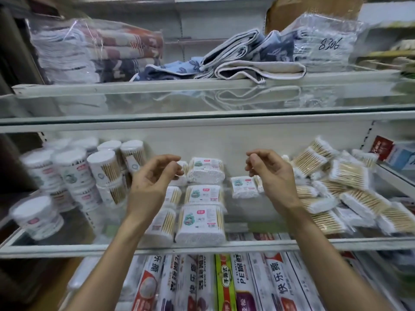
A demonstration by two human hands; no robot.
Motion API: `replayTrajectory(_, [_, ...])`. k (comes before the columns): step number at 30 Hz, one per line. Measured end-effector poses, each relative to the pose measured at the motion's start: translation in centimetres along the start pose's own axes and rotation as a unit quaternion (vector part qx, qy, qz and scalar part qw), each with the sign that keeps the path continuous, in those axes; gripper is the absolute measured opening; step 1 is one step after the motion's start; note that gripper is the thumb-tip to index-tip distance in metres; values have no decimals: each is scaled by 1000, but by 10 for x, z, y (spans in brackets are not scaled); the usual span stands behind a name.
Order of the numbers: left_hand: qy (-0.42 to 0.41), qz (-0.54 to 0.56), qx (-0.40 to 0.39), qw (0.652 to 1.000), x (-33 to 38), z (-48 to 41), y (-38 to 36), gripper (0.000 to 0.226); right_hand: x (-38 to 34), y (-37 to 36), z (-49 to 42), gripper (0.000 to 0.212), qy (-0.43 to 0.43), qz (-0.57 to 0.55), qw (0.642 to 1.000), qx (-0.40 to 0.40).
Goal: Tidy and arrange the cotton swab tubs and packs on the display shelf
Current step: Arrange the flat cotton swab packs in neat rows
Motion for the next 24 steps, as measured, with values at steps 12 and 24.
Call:
replayTrajectory(12, [5,4,-1,1000,-2,4,-10,14,-9,8,7,12,-5,-7,1000,10])
replayTrajectory(24, [-4,29,-39,999,2,1,-31,16,-23,35,9,14,34,4,999,24])
Point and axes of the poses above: each hand's wrist, its own z-axis away from the middle knuckle, its own y-axis out of the back of the hand, x = y × z, the point moved 1 cm from there along -z, towards the middle knuckle, and after that the axes turned 1 degree about y, right-handed, at the moved point
